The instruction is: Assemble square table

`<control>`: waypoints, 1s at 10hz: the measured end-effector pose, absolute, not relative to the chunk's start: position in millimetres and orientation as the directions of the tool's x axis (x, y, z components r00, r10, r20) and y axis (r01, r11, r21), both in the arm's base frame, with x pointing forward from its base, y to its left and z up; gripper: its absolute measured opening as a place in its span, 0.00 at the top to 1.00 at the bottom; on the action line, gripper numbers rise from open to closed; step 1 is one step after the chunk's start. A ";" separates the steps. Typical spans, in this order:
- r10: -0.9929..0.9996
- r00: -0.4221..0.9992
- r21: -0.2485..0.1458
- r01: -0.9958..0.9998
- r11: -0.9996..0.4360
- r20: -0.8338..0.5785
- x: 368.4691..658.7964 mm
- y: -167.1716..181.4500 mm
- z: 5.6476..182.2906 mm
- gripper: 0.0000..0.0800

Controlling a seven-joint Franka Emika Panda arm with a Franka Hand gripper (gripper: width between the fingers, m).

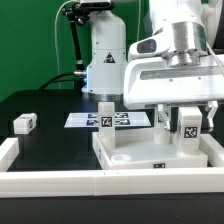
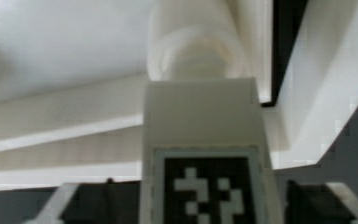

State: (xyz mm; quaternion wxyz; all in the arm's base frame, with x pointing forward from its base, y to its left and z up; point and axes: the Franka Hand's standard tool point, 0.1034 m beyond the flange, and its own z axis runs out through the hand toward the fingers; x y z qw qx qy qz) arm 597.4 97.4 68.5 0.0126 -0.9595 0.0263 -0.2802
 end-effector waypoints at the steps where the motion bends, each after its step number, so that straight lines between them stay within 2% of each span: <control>1: -0.057 0.842 -0.039 -0.043 -0.998 0.537 597.3 97.4 68.2 0.36; 2: -0.057 0.842 -0.039 -0.043 -0.998 0.536 597.2 97.4 68.0 0.22; 3: -0.057 0.842 -0.039 -0.043 -0.998 0.536 597.1 97.4 67.8 0.20; 6: -0.048 0.849 -0.035 -0.035 -0.999 0.526 597.0 95.7 68.0 0.19; 8: -0.053 0.861 -0.047 -0.033 -0.998 0.506 601.6 87.6 89.9 0.19; 10: -0.065 0.892 -0.072 -0.036 -0.997 0.448 600.0 85.9 101.9 0.19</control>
Offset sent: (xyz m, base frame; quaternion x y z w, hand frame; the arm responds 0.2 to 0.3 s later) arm 0.0000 0.0000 0.0000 0.0000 0.0000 0.0000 1.0000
